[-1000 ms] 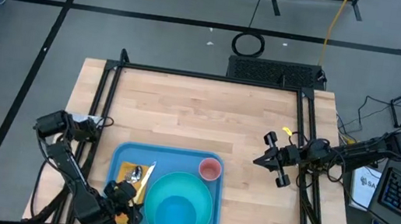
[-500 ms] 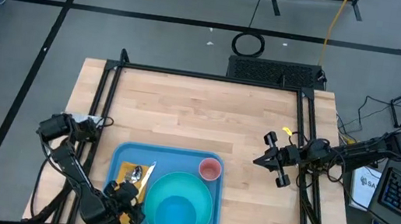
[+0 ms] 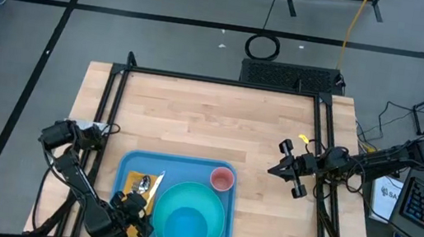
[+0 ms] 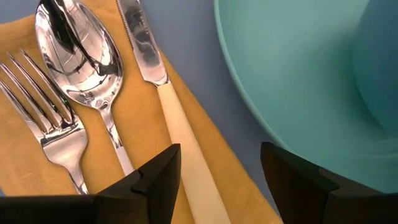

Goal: Set up tray
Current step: Put the light yellow table knife to the right of the orange spoon on the yellow table napkin

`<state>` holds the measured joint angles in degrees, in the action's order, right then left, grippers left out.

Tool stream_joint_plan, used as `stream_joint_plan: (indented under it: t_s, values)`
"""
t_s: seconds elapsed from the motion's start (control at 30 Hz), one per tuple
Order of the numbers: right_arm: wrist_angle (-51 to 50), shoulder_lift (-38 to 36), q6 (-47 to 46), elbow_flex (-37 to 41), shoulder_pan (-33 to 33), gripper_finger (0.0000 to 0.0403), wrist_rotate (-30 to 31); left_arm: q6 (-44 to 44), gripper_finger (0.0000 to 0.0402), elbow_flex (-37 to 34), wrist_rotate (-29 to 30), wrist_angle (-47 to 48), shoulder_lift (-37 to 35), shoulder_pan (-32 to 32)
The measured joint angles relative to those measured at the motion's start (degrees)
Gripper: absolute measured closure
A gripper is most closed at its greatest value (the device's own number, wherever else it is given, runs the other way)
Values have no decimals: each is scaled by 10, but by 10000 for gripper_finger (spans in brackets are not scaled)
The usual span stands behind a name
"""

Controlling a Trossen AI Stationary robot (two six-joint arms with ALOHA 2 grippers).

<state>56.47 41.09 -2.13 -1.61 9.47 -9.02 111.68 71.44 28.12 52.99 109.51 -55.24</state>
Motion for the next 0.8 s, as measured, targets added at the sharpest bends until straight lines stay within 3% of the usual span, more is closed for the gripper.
stream_joint_plan:
  t_s: [0.8]
  values:
    - [-1,0,0,0,0,403,0,9,178,0,-14,-14,27,-3]
